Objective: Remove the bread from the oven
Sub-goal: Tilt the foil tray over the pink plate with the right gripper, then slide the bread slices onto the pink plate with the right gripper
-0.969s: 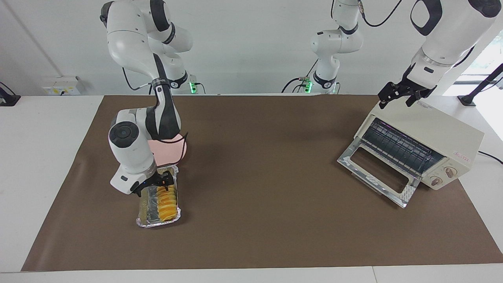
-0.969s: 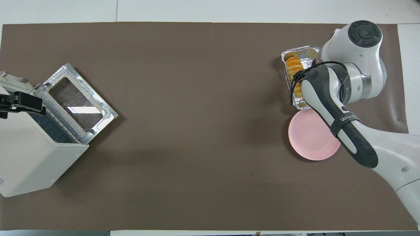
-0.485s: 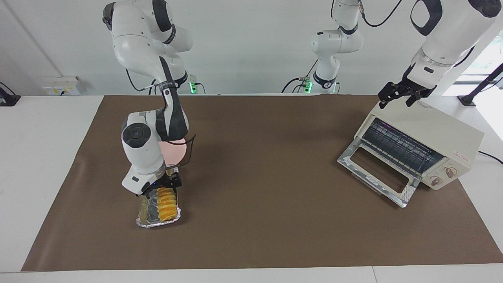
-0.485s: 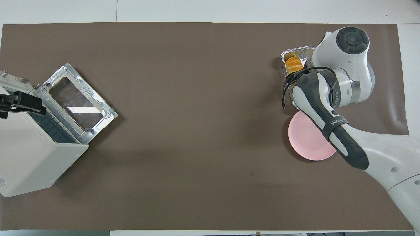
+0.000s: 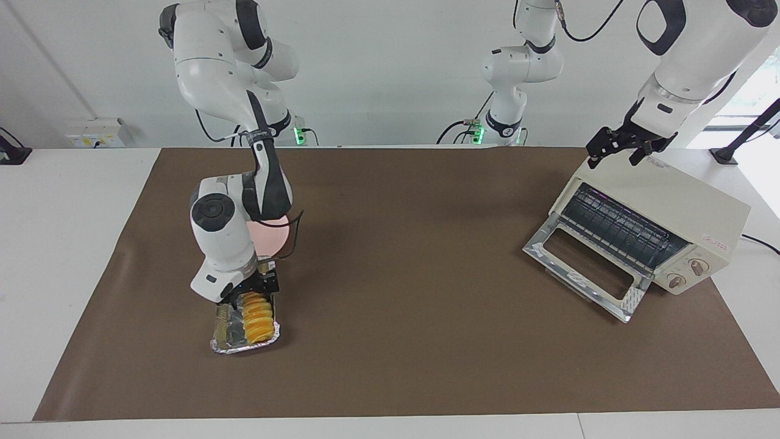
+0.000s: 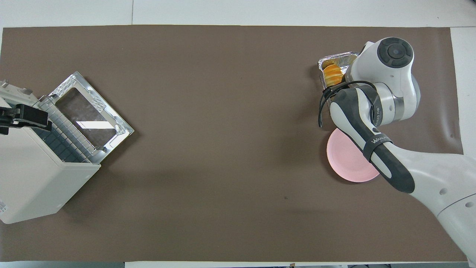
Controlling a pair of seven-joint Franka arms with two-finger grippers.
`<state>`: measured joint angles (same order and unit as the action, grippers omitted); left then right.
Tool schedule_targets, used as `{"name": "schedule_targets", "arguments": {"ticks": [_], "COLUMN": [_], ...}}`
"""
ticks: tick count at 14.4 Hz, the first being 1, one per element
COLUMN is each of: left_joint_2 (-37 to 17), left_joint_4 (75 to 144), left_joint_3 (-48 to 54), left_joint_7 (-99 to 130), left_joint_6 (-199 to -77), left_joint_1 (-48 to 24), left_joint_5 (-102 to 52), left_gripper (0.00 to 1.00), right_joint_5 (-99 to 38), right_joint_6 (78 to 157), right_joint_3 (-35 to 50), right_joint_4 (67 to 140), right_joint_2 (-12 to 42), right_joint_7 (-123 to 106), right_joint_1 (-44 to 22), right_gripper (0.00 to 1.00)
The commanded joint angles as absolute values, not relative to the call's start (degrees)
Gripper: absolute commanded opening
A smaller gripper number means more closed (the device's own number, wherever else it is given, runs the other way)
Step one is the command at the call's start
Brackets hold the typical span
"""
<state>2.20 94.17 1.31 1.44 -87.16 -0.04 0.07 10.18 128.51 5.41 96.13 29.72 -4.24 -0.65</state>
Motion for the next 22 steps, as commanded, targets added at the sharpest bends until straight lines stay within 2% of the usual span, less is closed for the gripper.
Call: {"name": "schedule_targets", "arguments": {"ticks": [1,6,8,13,14,18,20,22], "left_joint_2": [2.72,2.81,2.81,2.81,2.81,2.73,2.73,2.72], "left_joint_4": [94.48,94.48,94.48,94.48,94.48,94.48,94.48,94.48], "left_joint_3": [1.14,1.14,1.14,1.14,1.14,1.14,1.14,1.14], "left_joint_7": [0.53,0.53,0.53,0.53,0.53,0.53,0.53,0.53], "left_joint_6": [-87.63,-87.63,-87.63,-87.71,-87.63,-87.63,-87.71,-87.71], "left_joint_1": [0.17,0.18,0.18,0.35,0.35,0.26,0.35,0.35], "left_joint_5": [-0.97,-0.97,-0.97,-0.97,-0.97,-0.97,-0.97,-0.97], "left_gripper": [1.0,1.0,1.0,1.0,1.0,1.0,1.0,1.0], "right_joint_5": [11.51,11.51,11.6,11.08,10.73,4.15,2.03,1.32], "right_joint_6": [129.03,125.87,121.93,112.08,109.71,110.04,114.75,123.79], "right_joint_3": [5.89,5.89,5.8,6.15,6.24,6.24,6.24,6.24], "right_joint_4": [97.3,96.33,95.19,95.88,98.06,111.59,120.62,131.52], "right_joint_2": [28.92,28.13,26.46,18.65,15.85,4.59,-0.85,-6.22], "right_joint_7": [-3.08,-3.16,-3.25,-2.73,-2.03,-1.05,-1.05,-1.14], "right_joint_1": [0.0,-0.17,-0.61,-0.79,-0.79,-0.36,0.17,0.88], "right_gripper": [0.0,0.0,0.0,0.0,0.0,0.0,0.0,0.0]}}
